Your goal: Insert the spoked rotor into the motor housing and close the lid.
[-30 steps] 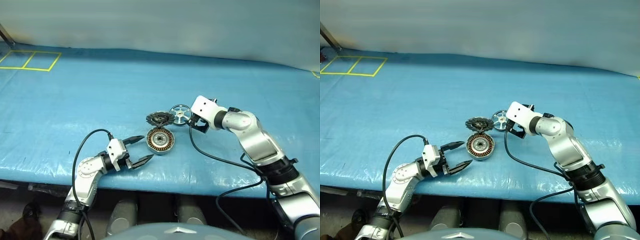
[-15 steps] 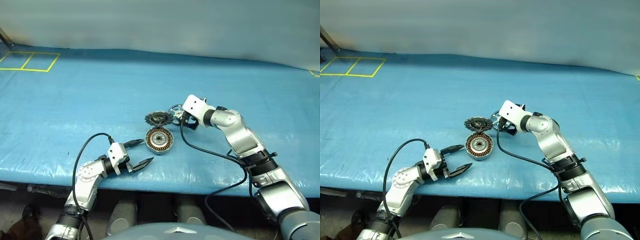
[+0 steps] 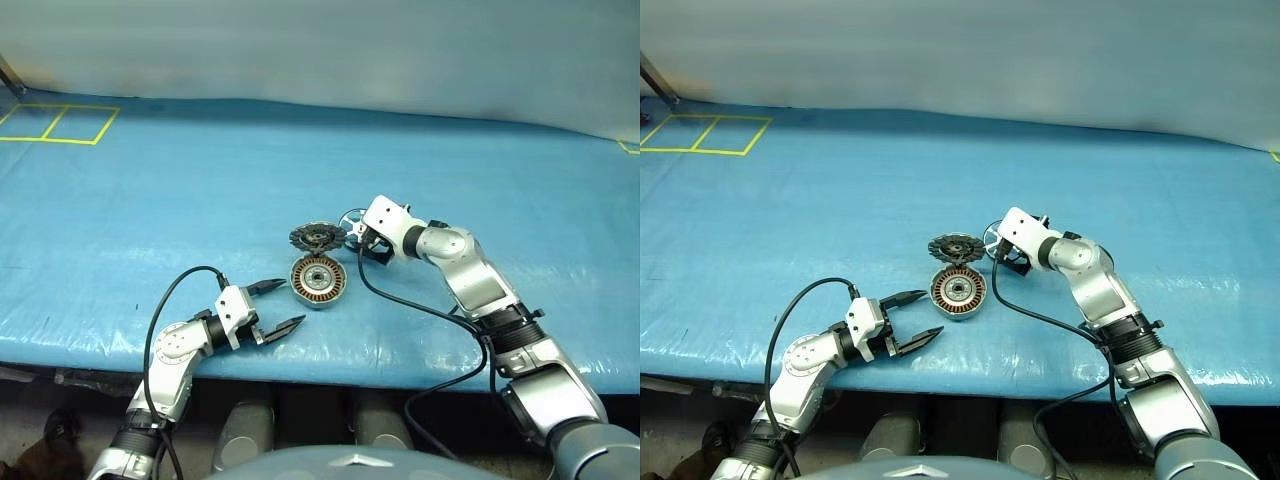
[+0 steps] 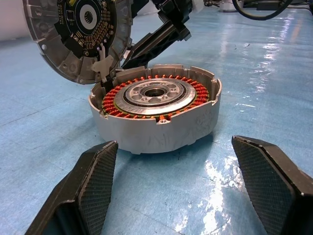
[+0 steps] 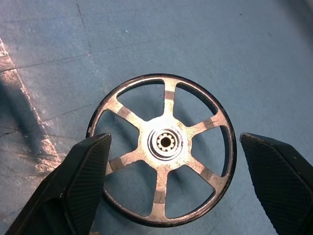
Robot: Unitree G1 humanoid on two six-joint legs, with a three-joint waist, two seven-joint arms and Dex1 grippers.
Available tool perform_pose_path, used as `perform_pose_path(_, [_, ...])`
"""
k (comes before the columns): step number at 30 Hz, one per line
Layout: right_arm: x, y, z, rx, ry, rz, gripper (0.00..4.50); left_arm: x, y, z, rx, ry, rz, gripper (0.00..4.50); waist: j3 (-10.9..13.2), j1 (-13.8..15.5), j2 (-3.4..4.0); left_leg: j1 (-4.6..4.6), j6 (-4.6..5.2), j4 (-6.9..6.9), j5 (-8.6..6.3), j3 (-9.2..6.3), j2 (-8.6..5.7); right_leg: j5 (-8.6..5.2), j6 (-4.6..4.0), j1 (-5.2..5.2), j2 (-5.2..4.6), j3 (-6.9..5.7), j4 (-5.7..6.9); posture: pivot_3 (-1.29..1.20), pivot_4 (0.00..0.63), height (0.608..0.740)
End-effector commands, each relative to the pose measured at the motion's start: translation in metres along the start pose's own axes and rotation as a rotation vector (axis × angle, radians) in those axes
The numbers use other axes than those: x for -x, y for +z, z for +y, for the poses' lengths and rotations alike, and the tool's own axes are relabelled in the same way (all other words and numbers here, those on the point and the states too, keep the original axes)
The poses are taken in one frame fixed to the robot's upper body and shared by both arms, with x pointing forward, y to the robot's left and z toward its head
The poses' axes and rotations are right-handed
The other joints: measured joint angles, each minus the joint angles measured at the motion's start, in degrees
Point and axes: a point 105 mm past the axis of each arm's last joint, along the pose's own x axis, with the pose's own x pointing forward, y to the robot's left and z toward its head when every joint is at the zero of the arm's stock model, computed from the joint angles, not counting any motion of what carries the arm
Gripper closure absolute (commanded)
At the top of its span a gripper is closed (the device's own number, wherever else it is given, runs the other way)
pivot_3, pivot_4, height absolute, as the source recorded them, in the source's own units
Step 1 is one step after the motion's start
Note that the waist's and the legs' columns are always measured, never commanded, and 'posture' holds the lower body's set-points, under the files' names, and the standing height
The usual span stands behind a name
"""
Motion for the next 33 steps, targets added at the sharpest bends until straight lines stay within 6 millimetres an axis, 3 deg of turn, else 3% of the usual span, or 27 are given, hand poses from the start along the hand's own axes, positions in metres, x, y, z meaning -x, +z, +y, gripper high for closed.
perform_pose_path(1, [0.002, 0.004, 0.001, -0.023, -0.010, -0.023, 0.03, -0.001, 0.007, -0.002, -0.031, -0.009, -0.020, 0.41, 0.0, 0.0, 0.00, 0.00, 0.00, 0.00, 0.00, 0.00, 0.00, 0.00, 0.00, 0.00, 0.00, 0.00, 0.00, 0.00, 0.150, 0.740])
perform_pose_path(5, [0.000, 0.001, 0.004, -0.057, -0.025, -0.020, 0.03, -0.001, 0.005, -0.003, -0.025, -0.014, -0.017, 0.41, 0.0, -0.1, 0.01, 0.08, 0.00, 0.00, 0.00, 0.00, 0.00, 0.00, 0.00, 0.06, 0.00, 0.00, 0.01, 0.00, 0.150, 0.740])
perform_pose_path(14, [-0.003, -0.002, 0.013, -0.076, -0.015, -0.006, 2.92, -0.002, 0.005, -0.003, -0.022, -0.017, -0.014, 0.41, 0.0, -0.1, 0.02, 0.28, 0.00, 0.04, 0.00, -0.03, 0.00, -0.01, 0.00, 0.28, 0.00, -0.01, 0.00, 0.00, 0.150, 0.740])
perform_pose_path(33, [-0.005, -0.004, 0.013, -0.130, -0.020, -0.001, 2.92, -0.003, 0.004, -0.004, -0.013, -0.027, -0.011, 0.41, 0.0, -0.3, 0.03, 0.33, 0.00, 0.05, 0.00, -0.06, 0.01, -0.01, 0.00, 0.33, 0.02, -0.02, 0.01, 0.00, 0.150, 0.740])
